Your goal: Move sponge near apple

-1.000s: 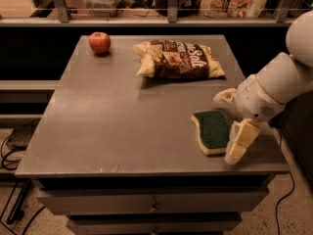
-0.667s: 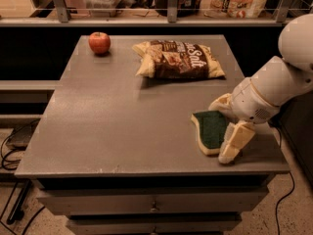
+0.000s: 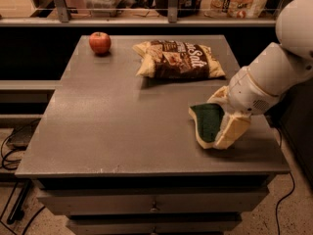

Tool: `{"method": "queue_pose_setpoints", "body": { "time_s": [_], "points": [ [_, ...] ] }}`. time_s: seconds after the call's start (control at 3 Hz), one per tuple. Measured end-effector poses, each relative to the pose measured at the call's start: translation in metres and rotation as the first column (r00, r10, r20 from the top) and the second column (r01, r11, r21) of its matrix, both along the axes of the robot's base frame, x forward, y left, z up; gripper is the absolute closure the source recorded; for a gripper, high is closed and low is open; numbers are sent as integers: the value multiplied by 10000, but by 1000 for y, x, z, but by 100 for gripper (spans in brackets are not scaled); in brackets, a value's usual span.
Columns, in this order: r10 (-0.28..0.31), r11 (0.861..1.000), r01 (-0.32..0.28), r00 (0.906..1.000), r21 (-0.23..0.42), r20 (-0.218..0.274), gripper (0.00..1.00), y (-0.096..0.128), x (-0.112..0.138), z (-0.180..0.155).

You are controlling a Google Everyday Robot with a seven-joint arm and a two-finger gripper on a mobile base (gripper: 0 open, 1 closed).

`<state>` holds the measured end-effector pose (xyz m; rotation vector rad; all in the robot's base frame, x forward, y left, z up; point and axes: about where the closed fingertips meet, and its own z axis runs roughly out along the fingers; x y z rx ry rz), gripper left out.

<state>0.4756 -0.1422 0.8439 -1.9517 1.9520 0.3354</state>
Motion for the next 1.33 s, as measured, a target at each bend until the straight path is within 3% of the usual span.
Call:
{"method": "queue_pose_setpoints", "body": {
  "time_s": [0.33, 0.67, 1.0, 1.33],
  "points": [
    [4, 10000, 2, 9976, -94, 694, 96, 10, 12, 36],
    [-225, 9997, 226, 9751, 19, 2207, 100, 10, 27, 105],
    [-226, 9997, 226, 9747, 27, 2222, 100, 10, 27, 106],
    [-743, 9972, 708, 9754, 243, 2076, 100, 20, 39, 102]
  ]
}}
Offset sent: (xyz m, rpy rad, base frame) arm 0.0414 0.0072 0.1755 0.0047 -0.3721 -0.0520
